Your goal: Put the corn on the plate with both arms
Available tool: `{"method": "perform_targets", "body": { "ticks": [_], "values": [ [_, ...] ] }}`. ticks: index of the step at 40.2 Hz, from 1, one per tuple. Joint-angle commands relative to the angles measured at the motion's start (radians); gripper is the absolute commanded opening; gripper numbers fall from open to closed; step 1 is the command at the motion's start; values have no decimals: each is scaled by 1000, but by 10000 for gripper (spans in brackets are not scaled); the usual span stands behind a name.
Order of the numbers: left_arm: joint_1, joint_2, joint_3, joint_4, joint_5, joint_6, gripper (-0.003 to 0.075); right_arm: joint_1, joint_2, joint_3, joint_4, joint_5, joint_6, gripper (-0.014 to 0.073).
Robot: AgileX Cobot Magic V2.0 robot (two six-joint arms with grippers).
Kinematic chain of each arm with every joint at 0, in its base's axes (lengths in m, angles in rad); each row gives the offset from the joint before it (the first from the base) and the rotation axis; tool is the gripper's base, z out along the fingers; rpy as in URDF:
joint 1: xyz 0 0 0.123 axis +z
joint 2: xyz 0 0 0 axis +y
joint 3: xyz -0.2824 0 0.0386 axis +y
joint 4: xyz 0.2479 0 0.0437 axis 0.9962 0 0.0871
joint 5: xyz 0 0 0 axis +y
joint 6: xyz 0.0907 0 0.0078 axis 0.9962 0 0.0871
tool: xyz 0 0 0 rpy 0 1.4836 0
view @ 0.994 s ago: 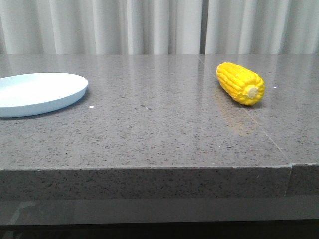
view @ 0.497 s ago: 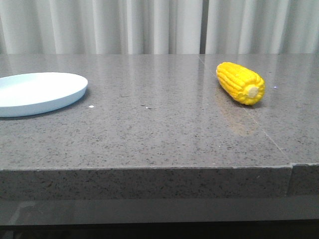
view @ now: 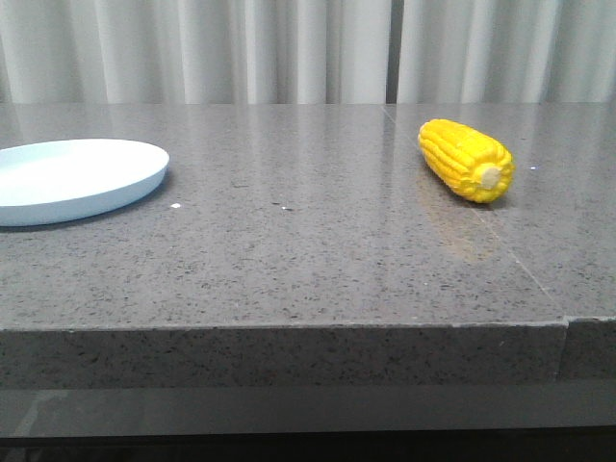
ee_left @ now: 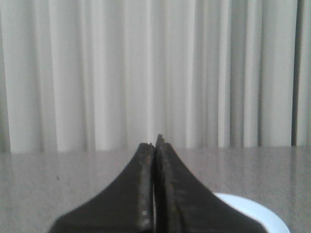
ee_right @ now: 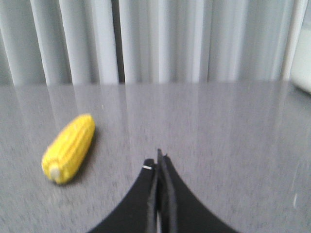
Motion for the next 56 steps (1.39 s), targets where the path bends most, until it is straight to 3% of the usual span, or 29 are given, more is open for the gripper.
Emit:
{"method": "perform_targets", "body": {
  "ticks": [1, 9, 21, 26, 32, 36, 39, 51, 56],
  "values": [
    [0, 67, -155, 84, 27, 0, -20, -5, 55, -156, -4, 21, -4, -90],
    [0, 279, -340, 119, 196, 0, -20, -5, 256, -347, -4, 71, -4, -90],
    [0, 384, -359, 115, 198, 0, -5, -5, 381, -385, -4, 67, -4, -88],
    [0, 384, -359, 115, 198, 0, 172, -5, 381, -385, -4, 68, -4, 7],
    [0, 384, -359, 106, 198, 0, 538, -5, 381, -385, -4, 67, -4, 379],
    [0, 384, -359, 88, 204, 0, 667, -5, 381, -385, -4, 67, -4, 572],
    [0, 384, -357, 88, 206, 0, 671, -5, 381, -385, -4, 67, -4, 621],
    [0, 392, -349, 55, 164, -2, 671, -5, 381, -385, -4, 67, -4, 623],
    [0, 498, -391, 3, 214, 0, 671, -5, 381, -385, -4, 67, -4, 623]
  ]
}}
